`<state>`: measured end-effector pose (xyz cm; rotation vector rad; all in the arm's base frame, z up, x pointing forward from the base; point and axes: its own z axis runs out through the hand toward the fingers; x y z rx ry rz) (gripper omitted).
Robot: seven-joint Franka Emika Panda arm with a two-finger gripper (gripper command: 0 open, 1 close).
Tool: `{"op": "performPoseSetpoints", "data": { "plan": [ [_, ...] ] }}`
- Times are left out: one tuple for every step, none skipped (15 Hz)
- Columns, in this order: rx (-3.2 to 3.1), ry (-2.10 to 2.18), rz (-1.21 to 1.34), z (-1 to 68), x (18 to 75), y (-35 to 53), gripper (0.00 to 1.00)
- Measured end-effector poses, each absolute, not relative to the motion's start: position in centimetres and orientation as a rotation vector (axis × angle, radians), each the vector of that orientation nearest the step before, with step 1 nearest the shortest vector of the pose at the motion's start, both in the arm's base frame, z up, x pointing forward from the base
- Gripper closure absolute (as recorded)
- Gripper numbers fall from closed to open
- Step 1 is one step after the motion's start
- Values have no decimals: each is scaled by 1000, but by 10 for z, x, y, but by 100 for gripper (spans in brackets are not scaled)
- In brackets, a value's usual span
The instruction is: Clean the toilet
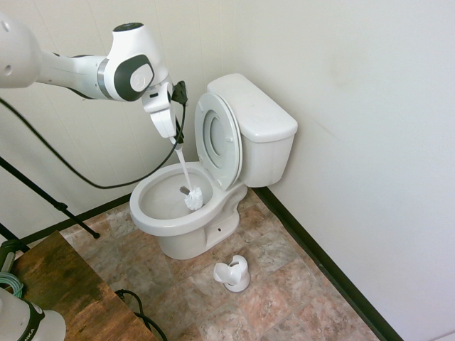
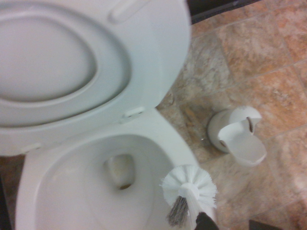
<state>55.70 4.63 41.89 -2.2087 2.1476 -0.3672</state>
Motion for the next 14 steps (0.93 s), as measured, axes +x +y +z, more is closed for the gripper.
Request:
{"op": "performPoseSetpoints", "data": {
  "plan": [
    [-2194, 2166, -369, 425, 542, 20, 100],
    [-2178, 2190, -368, 427, 530, -2, 100],
    [-2167, 2210, -363, 424, 526, -22, 100],
    [-2159, 2225, -358, 417, 526, -36, 100],
    [-2146, 2242, -353, 407, 529, -47, 100],
    [-2131, 2260, -341, 392, 534, -57, 100],
    [-2119, 2276, -326, 376, 540, -65, 100],
    [-2108, 2294, -307, 361, 547, -73, 100],
    [-2098, 2313, -287, 347, 553, -83, 100],
    [-2085, 2332, -268, 333, 559, -95, 100],
    [-2074, 2345, -249, 320, 564, -106, 100],
    [-2060, 2357, -231, 308, 569, -118, 100],
    [-2050, 2368, -211, 296, 574, -128, 100],
    [-2041, 2377, -193, 285, 579, -135, 100]
  ]
}}
